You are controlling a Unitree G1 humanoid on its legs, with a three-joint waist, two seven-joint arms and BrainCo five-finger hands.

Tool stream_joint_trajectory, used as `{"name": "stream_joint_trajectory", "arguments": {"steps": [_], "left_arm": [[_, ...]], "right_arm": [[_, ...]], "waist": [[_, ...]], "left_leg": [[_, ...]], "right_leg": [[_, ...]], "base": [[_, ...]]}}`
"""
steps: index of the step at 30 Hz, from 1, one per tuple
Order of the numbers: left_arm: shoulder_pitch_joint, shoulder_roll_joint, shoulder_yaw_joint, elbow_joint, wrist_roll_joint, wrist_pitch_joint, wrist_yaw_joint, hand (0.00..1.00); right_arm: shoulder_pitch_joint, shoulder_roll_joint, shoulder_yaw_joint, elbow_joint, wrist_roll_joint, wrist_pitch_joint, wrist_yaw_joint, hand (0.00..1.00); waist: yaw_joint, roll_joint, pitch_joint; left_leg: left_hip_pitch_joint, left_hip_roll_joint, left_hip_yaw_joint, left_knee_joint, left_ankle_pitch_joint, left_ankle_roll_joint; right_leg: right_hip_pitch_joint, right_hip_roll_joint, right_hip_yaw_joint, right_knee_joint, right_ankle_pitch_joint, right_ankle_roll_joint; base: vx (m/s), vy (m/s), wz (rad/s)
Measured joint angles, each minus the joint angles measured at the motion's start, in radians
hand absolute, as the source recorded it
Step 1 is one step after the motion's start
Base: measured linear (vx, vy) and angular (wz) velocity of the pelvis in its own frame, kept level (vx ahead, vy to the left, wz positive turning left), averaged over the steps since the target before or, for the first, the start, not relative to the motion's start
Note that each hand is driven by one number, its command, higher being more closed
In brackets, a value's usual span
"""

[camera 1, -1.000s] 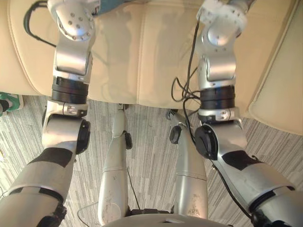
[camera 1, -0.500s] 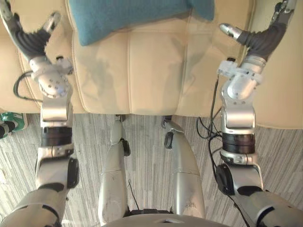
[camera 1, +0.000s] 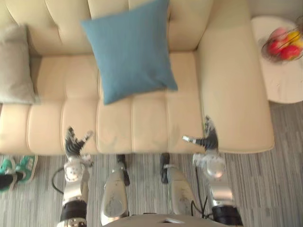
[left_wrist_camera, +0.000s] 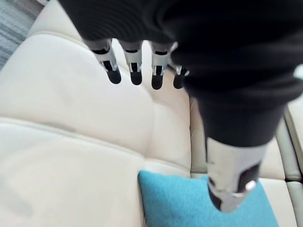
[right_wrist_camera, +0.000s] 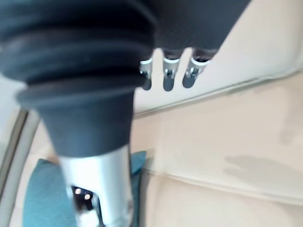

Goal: Pick up cushions and gather them together orderly.

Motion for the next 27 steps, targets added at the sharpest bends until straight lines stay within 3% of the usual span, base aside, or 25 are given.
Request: {"name": "stream_joint_trajectory", "arguments": {"steps": [3, 7, 14, 21, 24, 25, 26, 27], "left_arm": [[0.036, -0.042, 0.014, 0.199, 0.074, 0.015, -0.041, 0.00], [0.045, -0.088, 0.068, 0.378, 0.126, 0.031, -0.050, 0.00], [0.058, -0.100, 0.123, 0.508, 0.166, 0.059, -0.061, 0.00], [0.058, -0.100, 0.141, 0.530, 0.246, 0.068, -0.061, 0.00], [0.049, -0.094, 0.139, 0.539, 0.255, 0.069, -0.061, 0.00], [0.038, -0.090, 0.140, 0.540, 0.255, 0.071, -0.061, 0.00], [0.035, -0.087, 0.139, 0.544, 0.254, 0.074, -0.060, 0.00], [0.036, -0.096, 0.138, 0.548, 0.253, 0.079, -0.060, 0.00]], "right_arm": [[0.060, 0.045, -0.009, 0.233, -0.001, 0.005, 0.056, 0.00], [0.062, 0.074, -0.055, 0.452, -0.022, 0.029, 0.088, 0.00], [0.025, 0.060, -0.141, 0.626, -0.099, 0.048, 0.088, 0.00], [0.014, 0.068, -0.170, 0.664, -0.135, 0.056, 0.088, 0.00], [0.006, 0.071, -0.169, 0.664, -0.142, 0.070, 0.088, 0.00], [0.002, 0.071, -0.169, 0.667, -0.145, 0.072, 0.087, 0.00], [-0.002, 0.070, -0.168, 0.672, -0.166, 0.073, 0.087, 0.00], [-0.013, 0.065, -0.166, 0.673, -0.178, 0.073, 0.086, 0.00]], "waist": [[-0.004, -0.002, -0.084], [0.001, -0.007, -0.141], [0.010, -0.030, -0.179], [0.018, -0.050, -0.183], [0.018, -0.059, -0.180], [0.019, -0.068, -0.175], [0.021, -0.057, -0.177], [0.026, -0.027, -0.178]], "left_leg": [[0.105, 0.012, 0.039, -0.004, -0.034, -0.007], [0.200, 0.014, 0.089, -0.043, -0.044, -0.014], [0.295, -0.018, 0.118, -0.096, -0.044, -0.011], [0.353, -0.046, 0.169, -0.106, -0.051, 0.001], [0.356, -0.053, 0.175, -0.102, -0.053, 0.003], [0.352, -0.053, 0.179, -0.095, -0.056, 0.008], [0.348, -0.047, 0.168, -0.090, -0.072, 0.013], [0.337, -0.022, 0.174, -0.100, -0.072, 0.026]], "right_leg": [[0.119, 0.014, 0.032, -0.088, 0.024, 0.009], [0.206, 0.026, 0.078, -0.176, 0.063, 0.018], [0.281, 0.014, 0.113, -0.223, 0.090, 0.031], [0.301, -0.007, 0.167, -0.221, 0.100, 0.035], [0.297, -0.014, 0.160, -0.221, 0.098, 0.014], [0.294, -0.018, 0.133, -0.221, 0.084, -0.025], [0.287, -0.030, 0.056, -0.221, 0.039, -0.120], [0.272, -0.037, 0.006, -0.174, 0.007, -0.125]], "base": [[0.15, 0.049, -0.38], [0.09, 0.040, -0.37], [0.00, 0.035, -0.12], [-0.07, 0.049, -0.20], [-0.09, 0.023, -0.15], [-0.07, 0.035, -0.36], [-0.11, 0.009, -0.58], [-0.14, -0.010, -0.64]]}}
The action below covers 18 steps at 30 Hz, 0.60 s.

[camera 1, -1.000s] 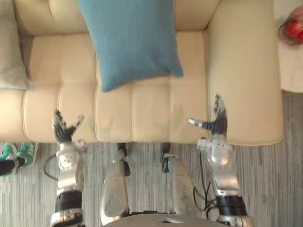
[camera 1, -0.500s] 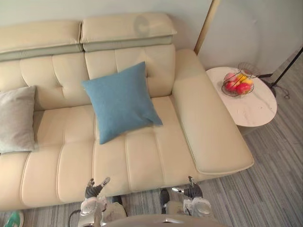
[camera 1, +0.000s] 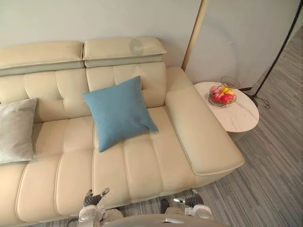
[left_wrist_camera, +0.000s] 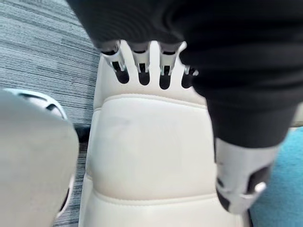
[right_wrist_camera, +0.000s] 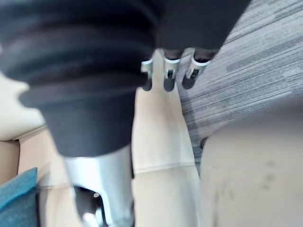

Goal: Pick up cushions and gather them together orderly.

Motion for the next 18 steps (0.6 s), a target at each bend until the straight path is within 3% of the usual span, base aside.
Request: {"name": "stream_joint_trajectory", "arguments": {"steps": [1, 2, 3, 4, 5, 6, 7, 9, 11, 13, 14, 15, 16, 18], "left_arm": [[0.007, 0.000, 0.000, -0.001, -0.001, 0.002, 0.001, 0.00], [0.005, 0.015, -0.001, -0.001, -0.002, 0.008, 0.001, 0.00], [0.006, 0.034, -0.011, -0.002, -0.012, 0.010, 0.001, 0.00], [0.009, 0.054, -0.019, -0.008, -0.022, 0.011, 0.001, 0.00], [-0.001, 0.056, -0.014, -0.014, -0.032, 0.011, 0.002, 0.00], [0.007, 0.035, -0.016, -0.002, -0.044, 0.012, 0.002, 0.00], [0.008, 0.021, -0.012, -0.007, -0.063, 0.008, 0.007, 0.00], [-0.009, 0.041, -0.032, 0.000, -0.072, 0.011, 0.021, 0.00], [-0.022, 0.029, -0.063, 0.018, -0.092, 0.009, 0.025, 0.00], [-0.015, 0.029, -0.080, 0.017, -0.110, 0.008, 0.030, 0.00], [-0.014, 0.028, -0.082, 0.017, -0.110, 0.008, 0.030, 0.00], [-0.014, 0.029, -0.083, 0.017, -0.110, 0.007, 0.035, 0.00], [-0.013, 0.031, -0.083, 0.019, -0.109, 0.008, 0.037, 0.00], [-0.018, 0.031, -0.079, 0.019, -0.109, 0.006, 0.038, 0.00]], "right_arm": [[-0.012, -0.003, 0.003, -0.001, -0.003, 0.000, 0.000, 0.00], [-0.019, 0.007, 0.005, 0.003, -0.001, -0.002, -0.001, 0.00], [-0.026, 0.009, 0.010, 0.034, -0.003, -0.005, -0.001, 0.00], [-0.031, 0.008, 0.009, 0.088, -0.008, -0.001, -0.002, 0.00], [-0.049, 0.009, 0.010, 0.111, -0.020, 0.002, -0.001, 0.00], [-0.075, -0.014, 0.011, 0.113, -0.039, 0.008, -0.004, 0.00], [-0.111, -0.027, 0.022, 0.110, -0.042, 0.011, -0.005, 0.00], [-0.143, -0.029, 0.063, 0.118, -0.041, 0.016, -0.005, 0.00], [-0.181, -0.042, 0.088, 0.107, -0.040, 0.015, -0.009, 0.00], [-0.151, -0.042, 0.088, 0.110, -0.040, 0.017, -0.011, 0.00], [-0.146, -0.045, 0.087, 0.111, -0.040, 0.018, -0.011, 0.00], [-0.140, -0.048, 0.084, 0.110, -0.039, 0.020, -0.014, 0.00], [-0.137, -0.049, 0.083, 0.110, -0.039, 0.020, -0.018, 0.00], [-0.127, -0.064, 0.062, 0.111, -0.036, 0.019, -0.039, 0.00]], "waist": [[0.001, 0.004, 0.004], [-0.013, -0.020, 0.002], [-0.013, -0.045, -0.008], [-0.004, -0.082, -0.029], [0.005, -0.105, -0.036], [0.024, -0.050, -0.053], [0.039, -0.037, -0.040], [0.025, -0.054, -0.030], [0.024, 0.026, 0.011], [0.022, 0.047, 0.015], [0.021, 0.047, 0.016], [0.021, 0.040, 0.013], [0.020, 0.022, 0.014], [0.020, 0.012, 0.019]], "left_leg": [[-0.010, 0.012, 0.022, 0.012, 0.014, 0.019], [-0.028, 0.017, 0.021, 0.053, 0.012, 0.030], [-0.045, 0.016, 0.015, 0.090, 0.009, 0.027], [-0.072, 0.002, 0.002, 0.157, -0.009, 0.022], [-0.096, -0.004, -0.009, 0.188, -0.025, 0.018], [-0.140, -0.006, -0.098, 0.165, -0.045, 0.022], [-0.139, -0.014, -0.088, 0.138, 0.027, 0.028], [-0.183, -0.032, -0.086, 0.158, 0.039, 0.033], [-0.218, 0.034, -0.101, 0.147, 0.075, 0.008], [-0.213, 0.054, -0.108, 0.092, 0.098, -0.013], [-0.206, 0.054, -0.107, 0.072, 0.092, -0.021], [-0.199, 0.046, -0.105, 0.039, 0.056, -0.071], [-0.198, 0.038, -0.106, 0.033, 0.050, -0.079], [-0.203, 0.001, -0.139, 0.166, 0.038, -0.025]], "right_leg": [[-0.042, -0.018, -0.035, 0.112, -0.018, 0.034], [-0.094, -0.060, -0.048, 0.351, -0.060, 0.078], [-0.101, -0.091, -0.061, 0.504, -0.081, 0.097], [-0.095, -0.137, -0.058, 0.574, -0.050, 0.139], [-0.105, -0.112, -0.066, 0.558, -0.052, 0.152], [-0.064, -0.062, -0.029, 0.417, -0.057, 0.164], [-0.051, -0.078, -0.005, 0.480, -0.127, 0.154], [0.028, -0.079, 0.001, 0.320, -0.195, 0.193], [0.063, -0.003, -0.014, 0.161, -0.145, 0.175], [0.052, 0.027, -0.034, 0.160, -0.126, 0.159], [0.048, 0.029, -0.036, 0.160, -0.122, 0.153], [0.038, 0.024, -0.035, 0.147, -0.110, 0.136], [0.033, 0.012, -0.032, 0.134, -0.098, 0.126], [0.005, -0.025, -0.026, 0.128, -0.068, 0.127]], "base": [[-0.15, -0.086, -0.40], [-0.11, -0.128, -0.02], [-0.04, -0.170, 0.20], [0.00, -0.150, 0.13], [-0.06, -0.084, -0.22], [-0.17, -0.013, -0.74], [-0.19, -0.020, -0.58], [-0.15, -0.092, -0.28], [-0.28, -0.099, -0.24], [-0.33, -0.083, 0.13], [-0.26, -0.068, 0.11], [-0.13, -0.014, -0.02], [-0.20, 0.016, -0.19], [-0.14, 0.075, -0.26]]}}
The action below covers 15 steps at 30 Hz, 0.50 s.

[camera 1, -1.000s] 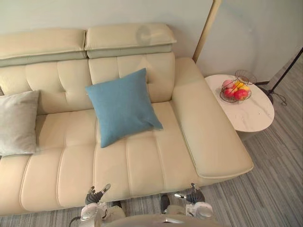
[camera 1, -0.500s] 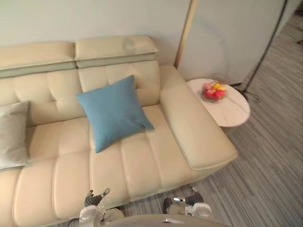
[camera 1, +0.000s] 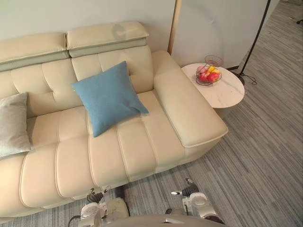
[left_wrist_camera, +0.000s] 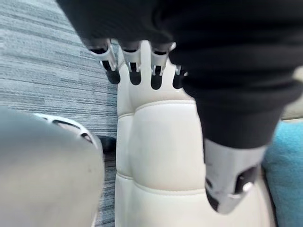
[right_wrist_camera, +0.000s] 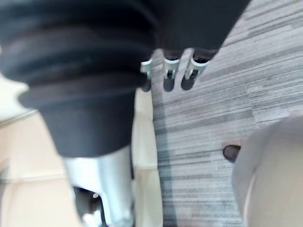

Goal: Pick up cushions and gather them together orderly.

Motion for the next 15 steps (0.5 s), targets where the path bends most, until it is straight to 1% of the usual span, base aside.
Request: {"name": "stream_joint_trajectory", "arguments": {"steps": [1, 2, 3, 4, 5, 7, 8, 9, 11, 12, 13, 14, 15], "left_arm": [[0.006, -0.004, 0.000, 0.002, 0.000, 0.001, 0.000, 0.00], [0.009, -0.009, 0.001, 0.004, 0.000, 0.001, 0.000, 0.00], [0.012, -0.013, 0.006, 0.004, 0.000, 0.001, 0.000, 0.00], [0.008, -0.019, 0.029, 0.001, 0.000, 0.001, -0.004, 0.00], [0.010, -0.020, 0.035, 0.002, 0.000, 0.002, -0.004, 0.00], [0.026, -0.001, 0.040, 0.003, 0.001, 0.002, -0.004, 0.00], [0.028, 0.002, 0.040, 0.006, 0.001, 0.002, -0.004, 0.00], [0.027, 0.005, 0.037, 0.022, 0.002, 0.003, -0.003, 0.00], [0.027, 0.006, 0.033, 0.030, 0.002, 0.004, -0.003, 0.00], [0.026, 0.009, 0.030, 0.041, 0.003, 0.004, -0.003, 0.00], [0.025, 0.008, 0.029, 0.046, 0.003, 0.005, -0.003, 0.00], [0.025, 0.007, 0.029, 0.046, 0.003, 0.005, -0.004, 0.00], [0.025, 0.006, 0.030, 0.047, 0.003, 0.005, -0.005, 0.00]], "right_arm": [[0.016, -0.013, -0.017, -0.001, 0.001, 0.001, -0.005, 0.00], [0.037, -0.013, -0.034, -0.001, 0.002, 0.002, -0.006, 0.00], [0.050, -0.011, -0.046, -0.003, 0.013, 0.002, -0.005, 0.00], [0.055, -0.007, -0.077, -0.002, 0.018, 0.004, -0.005, 0.00], [0.056, -0.002, -0.089, 0.000, 0.019, 0.005, -0.005, 0.00], [0.082, 0.028, -0.122, 0.004, 0.040, 0.005, -0.005, 0.00], [0.089, 0.032, -0.134, 0.006, 0.042, 0.005, -0.005, 0.00], [0.098, 0.037, -0.152, 0.009, 0.054, 0.004, -0.005, 0.00], [0.096, 0.039, -0.167, 0.018, 0.058, 0.004, -0.005, 0.00], [0.092, 0.040, -0.182, 0.030, 0.063, 0.003, -0.005, 0.00], [0.087, 0.039, -0.194, 0.036, 0.079, 0.004, -0.006, 0.00], [0.087, 0.039, -0.202, 0.035, 0.081, 0.004, -0.006, 0.00], [0.087, 0.039, -0.218, 0.035, 0.088, 0.004, -0.006, 0.00]], "waist": [[-0.009, 0.001, 0.000], [-0.011, 0.006, 0.000], [-0.011, 0.010, -0.002], [-0.010, 0.008, -0.004], [-0.009, 0.006, -0.005], [-0.023, -0.031, -0.033], [-0.026, -0.035, -0.040], [-0.035, -0.040, -0.056], [-0.042, -0.039, -0.059], [-0.046, -0.039, -0.064], [-0.047, -0.043, -0.068], [-0.045, -0.041, -0.067], [-0.044, -0.033, -0.062]], "left_leg": [[0.024, -0.023, -0.009, 0.107, -0.082, 0.029], [0.056, -0.025, -0.013, 0.146, -0.163, 0.022], [0.072, -0.023, -0.021, 0.152, -0.206, 0.017], [0.076, -0.030, -0.017, 0.143, -0.230, 0.017], [0.080, -0.035, -0.003, 0.133, -0.229, 0.020], [0.113, -0.076, 0.012, 0.047, -0.213, 0.023], [0.119, -0.083, 0.014, 0.028, -0.208, 0.023], [0.147, -0.110, 0.013, -0.062, -0.176, 0.029], [0.160, -0.123, 0.008, -0.105, -0.156, 0.033], [0.169, -0.132, -0.006, -0.136, -0.139, 0.035], [0.184, -0.134, -0.009, -0.164, -0.107, 0.042], [0.193, -0.134, -0.007, -0.170, -0.097, 0.043], [0.208, -0.130, -0.006, -0.174, -0.093, 0.049]], "right_leg": [[-0.005, -0.012, 0.017, 0.000, 0.008, 0.009], [-0.008, -0.010, 0.031, -0.001, 0.014, 0.015], [-0.012, -0.005, 0.040, 0.000, 0.018, 0.019], [-0.020, 0.000, 0.063, -0.004, 0.028, 0.026], [-0.021, 0.002, 0.074, -0.017, 0.036, 0.031], [0.001, -0.015, 0.104, -0.109, 0.096, 0.032], [0.006, -0.019, 0.104, -0.128, 0.107, 0.032], [0.029, -0.024, 0.103, -0.200, 0.148, 0.020], [0.037, -0.025, 0.104, -0.231, 0.160, 0.016], [0.038, -0.026, 0.104, -0.245, 0.172, 0.024], [0.041, -0.020, 0.104, -0.248, 0.181, 0.037], [0.043, -0.016, 0.104, -0.247, 0.184, 0.042], [0.054, -0.009, 0.105, -0.247, 0.187, 0.047]], "base": [[-0.11, 0.119, -0.28], [-0.10, 0.131, -0.29], [-0.10, 0.139, -0.42], [-0.10, 0.106, -0.41], [-0.10, 0.126, -0.48], [-0.05, 0.129, -0.33], [-0.05, 0.152, -0.30], [-0.04, 0.112, -0.18], [0.01, 0.073, -0.05], [0.13, 0.015, 0.04], [0.14, 0.002, 0.01], [0.14, -0.016, -0.06], [0.09, -0.018, -0.13]]}}
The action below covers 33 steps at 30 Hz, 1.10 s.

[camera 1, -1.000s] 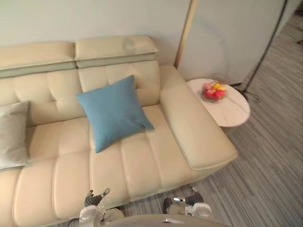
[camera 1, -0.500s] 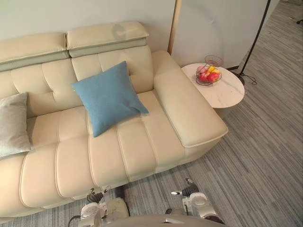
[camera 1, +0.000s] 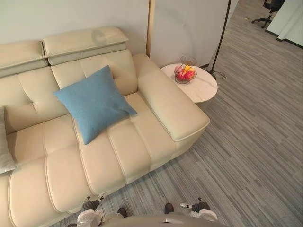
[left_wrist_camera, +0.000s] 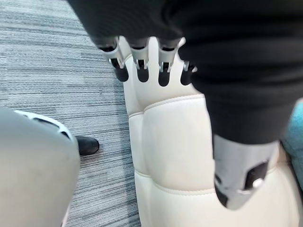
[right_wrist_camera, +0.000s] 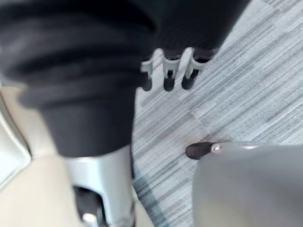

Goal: Pick up cushions and gather them together orderly.

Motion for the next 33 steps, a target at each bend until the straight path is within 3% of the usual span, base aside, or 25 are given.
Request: {"name": "stream_joint_trajectory", "arguments": {"steps": [6, 10, 11, 12, 13, 14, 15, 16, 17, 18, 19, 21, 23, 25, 27, 28, 30, 33], "left_arm": [[-0.002, -0.023, 0.022, 0.000, 0.001, 0.000, -0.013, 0.00], [-0.014, -0.026, 0.036, 0.000, 0.002, 0.001, -0.013, 0.00], [-0.014, -0.027, 0.045, -0.001, 0.003, 0.001, -0.013, 0.00], [-0.015, -0.026, 0.051, -0.001, 0.002, 0.001, -0.013, 0.00], [-0.018, -0.027, 0.050, 0.000, 0.003, 0.003, -0.013, 0.00], [-0.026, -0.028, 0.047, -0.004, 0.002, 0.003, -0.013, 0.00], [-0.033, -0.027, 0.047, -0.007, 0.002, 0.003, -0.013, 0.00], [-0.034, -0.026, 0.047, -0.007, 0.002, 0.003, -0.013, 0.00], [-0.036, -0.027, 0.046, -0.007, 0.001, 0.003, -0.013, 0.00], [-0.041, -0.028, 0.036, -0.007, 0.000, 0.004, -0.013, 0.00], [-0.041, -0.026, 0.028, -0.007, 0.000, 0.004, -0.013, 0.00], [-0.063, -0.045, -0.007, -0.004, -0.001, 0.005, -0.020, 0.00], [-0.065, -0.052, -0.023, -0.002, -0.001, 0.005, -0.023, 0.00], [-0.068, -0.045, -0.030, 0.003, -0.001, 0.007, -0.034, 0.00], [-0.064, -0.045, -0.026, -0.003, -0.001, 0.008, -0.035, 0.00], [-0.056, -0.043, -0.025, -0.007, -0.001, 0.007, -0.035, 0.00], [-0.060, -0.043, -0.027, -0.012, -0.001, 0.007, -0.035, 0.00], [-0.044, -0.044, -0.019, -0.045, -0.001, -0.003, -0.036, 0.00]], "right_arm": [[0.000, 0.008, -0.007, -0.002, 0.010, 0.000, 0.000, 0.00], [0.003, 0.028, 0.005, -0.023, 0.029, 0.000, 0.000, 0.00], [0.007, 0.031, 0.020, -0.043, 0.031, -0.001, 0.000, 0.00], [0.002, 0.031, 0.033, -0.044, 0.032, -0.001, 0.000, 0.00], [0.002, 0.029, 0.034, -0.046, 0.032, -0.001, 0.000, 0.00], [0.004, 0.029, 0.032, -0.052, 0.042, -0.004, -0.001, 0.00], [0.007, 0.029, 0.030, -0.060, 0.046, -0.005, -0.001, 0.00], [0.009, 0.029, 0.027, -0.063, 0.045, -0.005, -0.001, 0.00], [0.016, 0.031, 0.020, -0.069, 0.045, -0.005, -0.002, 0.00], [0.013, 0.031, 0.005, -0.071, 0.046, -0.004, -0.004, 0.00], [0.011, 0.030, 0.002, -0.075, 0.048, -0.004, -0.004, 0.00], [-0.003, 0.011, -0.024, -0.078, 0.049, -0.005, -0.008, 0.00], [-0.007, 0.000, -0.034, -0.075, 0.060, -0.005, -0.008, 0.00], [-0.012, 0.000, -0.033, -0.068, 0.079, -0.004, -0.010, 0.00], [-0.012, 0.002, -0.026, -0.068, 0.085, -0.002, -0.012, 0.00], [-0.012, -0.003, -0.005, -0.059, 0.087, 0.006, -0.029, 0.00], [-0.014, -0.003, 0.005, -0.057, 0.088, 0.009, -0.035, 0.00], [-0.024, -0.001, 0.016, -0.043, 0.088, 0.014, -0.037, 0.00]], "waist": [[0.010, 0.014, -0.004], [0.014, 0.013, 0.003], [0.020, 0.025, 0.012], [0.020, 0.022, 0.013], [0.016, 0.027, 0.014], [0.012, 0.029, 0.015], [0.010, 0.029, 0.016], [0.009, 0.029, 0.016], [0.012, 0.027, 0.015], [0.018, 0.032, 0.017], [0.016, 0.033, 0.020], [0.000, 0.071, 0.039], [0.002, 0.080, 0.036], [-0.007, 0.071, 0.041], [-0.001, 0.073, 0.045], [0.013, 0.066, 0.052], [0.013, 0.070, 0.053], [0.031, 0.069, 0.055]], "left_leg": [[0.057, 0.037, 0.073, 0.006, -0.023, -0.001], [0.069, 0.078, 0.193, 0.081, -0.089, -0.018], [0.069, 0.104, 0.261, 0.113, -0.114, -0.022], [0.066, 0.123, 0.321, 0.133, -0.129, -0.022], [0.053, 0.136, 0.353, 0.146, -0.135, -0.023], [0.055, 0.158, 0.411, 0.147, -0.136, -0.027], [0.071, 0.180, 0.469, 0.147, -0.132, -0.036], [0.074, 0.183, 0.479, 0.149, -0.130, -0.040], [0.093, 0.187, 0.522, 0.146, -0.125, -0.049], [0.104, 0.189, 0.542, 0.146, -0.122, -0.054], [0.109, 0.192, 0.545, 0.145, -0.120, -0.057], [0.132, 0.205, 0.543, 0.144, -0.113, -0.067], [0.134, 0.213, 0.544, 0.173, -0.106, -0.075], [0.106, 0.276, 0.513, 0.362, -0.106, -0.075], [0.053, 0.363, 0.442, 0.602, -0.073, -0.025], [0.006, 0.395, 0.355, 0.768, -0.108, -0.017], [-0.079, 0.366, 0.242, 0.885, -0.182, -0.023], [-0.186, 0.265, 0.096, 0.847, -0.250, -0.018]], "right_leg": [[0.015, 0.043, 0.056, 0.002, 0.006, -0.008], [-0.021, 0.082, 0.118, 0.022, 0.019, -0.024], [-0.052, 0.093, 0.097, 0.030, 0.026, -0.039], [-0.070, 0.089, 0.022, 0.031, -0.004, -0.085], [-0.080, 0.077, -0.042, 0.040, -0.015, -0.104], [-0.114, 0.039, -0.201, 0.081, -0.035, -0.130], [-0.131, -0.006, -0.399, 0.144, -0.065, -0.135], [-0.131, -0.014, -0.439, 0.158, -0.072, -0.138], [-0.121, -0.049, -0.568, 0.206, -0.087, -0.147], [-0.125, -0.053, -0.600, 0.219, -0.084, -0.118], [-0.125, -0.048, -0.607, 0.228, -0.084, -0.118], [-0.139, -0.017, -0.570, 0.251, -0.122, -0.116], [-0.166, -0.009, -0.523, 0.283, -0.159, -0.114], [-0.166, 0.008, -0.465, 0.309, -0.191, -0.119], [-0.138, 0.039, -0.412, 0.311, -0.203, -0.132], [-0.116, 0.061, -0.355, 0.312, -0.223, -0.153], [-0.094, 0.083, -0.285, 0.309, -0.232, -0.156], [-0.068, 0.112, -0.145, 0.294, -0.238, -0.147]], "base": [[0.07, -0.033, -0.39], [-0.02, -0.020, -0.94], [-0.04, -0.061, -1.56], [-0.04, -0.077, -1.56], [-0.07, -0.074, -1.41], [0.02, -0.076, -1.42], [0.04, -0.055, -1.23], [0.13, -0.092, -1.13], [0.11, -0.117, -0.97], [0.13, -0.154, -0.99], [0.13, -0.201, -0.74], [0.10, -0.198, -0.54], [0.07, -0.139, -0.67], [0.12, -0.189, -0.78], [0.14, -0.170, -0.94], [0.14, -0.057, -1.33], [0.12, 0.016, -1.31], [0.16, 0.118, -1.39]]}}
